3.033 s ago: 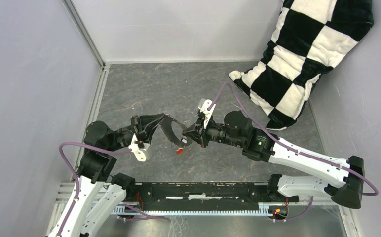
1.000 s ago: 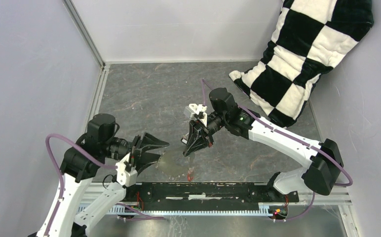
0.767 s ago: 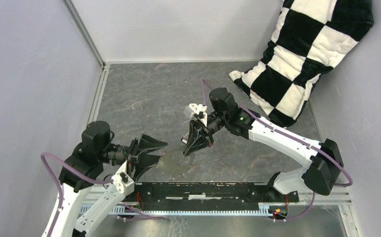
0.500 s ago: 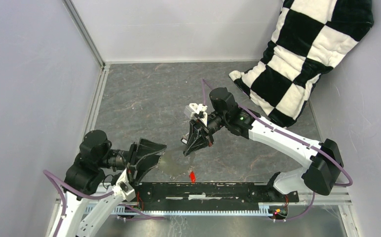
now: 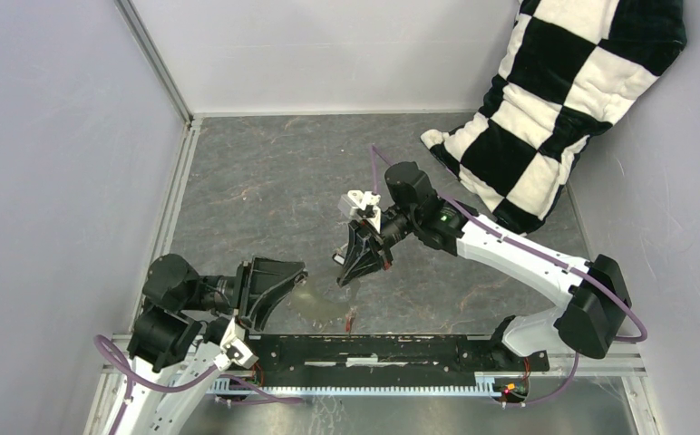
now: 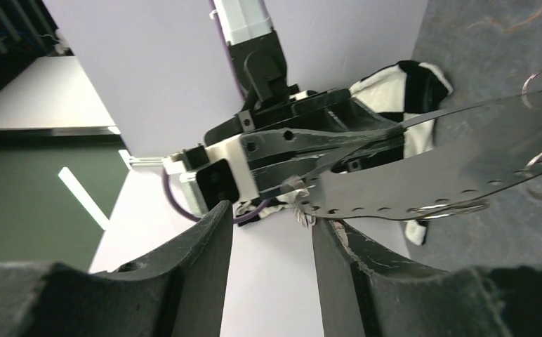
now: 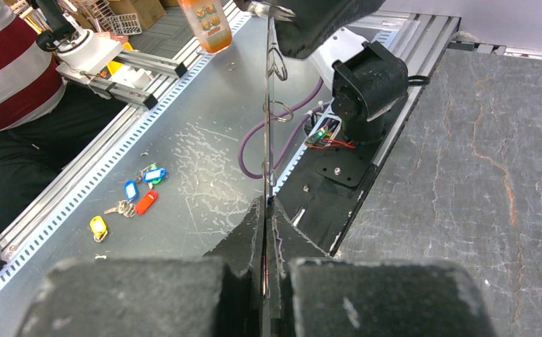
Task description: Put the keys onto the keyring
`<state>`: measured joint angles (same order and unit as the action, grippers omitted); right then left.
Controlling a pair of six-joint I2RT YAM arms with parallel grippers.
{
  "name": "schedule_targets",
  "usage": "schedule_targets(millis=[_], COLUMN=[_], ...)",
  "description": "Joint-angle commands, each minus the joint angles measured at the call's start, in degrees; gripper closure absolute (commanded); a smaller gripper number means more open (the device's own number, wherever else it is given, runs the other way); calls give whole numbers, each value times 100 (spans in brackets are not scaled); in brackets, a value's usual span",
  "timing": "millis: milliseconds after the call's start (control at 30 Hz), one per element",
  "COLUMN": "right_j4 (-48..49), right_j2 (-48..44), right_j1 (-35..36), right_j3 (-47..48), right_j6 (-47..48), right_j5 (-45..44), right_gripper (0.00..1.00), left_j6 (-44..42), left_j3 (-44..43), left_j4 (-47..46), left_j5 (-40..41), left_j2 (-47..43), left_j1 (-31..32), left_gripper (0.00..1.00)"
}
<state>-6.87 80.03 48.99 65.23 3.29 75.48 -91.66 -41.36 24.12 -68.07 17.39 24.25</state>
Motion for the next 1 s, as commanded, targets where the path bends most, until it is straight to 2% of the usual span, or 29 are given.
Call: schedule_targets(millis=[0,267,467,833,967], right_j4=[220,220,117,-512,-840], right_j2=[-118,-193,-241,-356,-339], right_j1=[-64,-153,-162,-292,-312], right_j3=[-70,-71,-51,48,152], right_j6=[49,36,82,513,751], right_j5=[-31,-52,-60,-117,-143], right_gripper=[100,100,100,100,100], left_j6=[-333,-365,-1054,-2040,-2017], left_j3=[63,0,-92,-560,-648], left_j4=[-671,-403,375,1823,1913], left_j5=[118,148,164,692,934], left_j2=[-69,-113,-33,316,386], left_j1=[16,17,18,10,24], left_gripper=[49,49,48,46,45])
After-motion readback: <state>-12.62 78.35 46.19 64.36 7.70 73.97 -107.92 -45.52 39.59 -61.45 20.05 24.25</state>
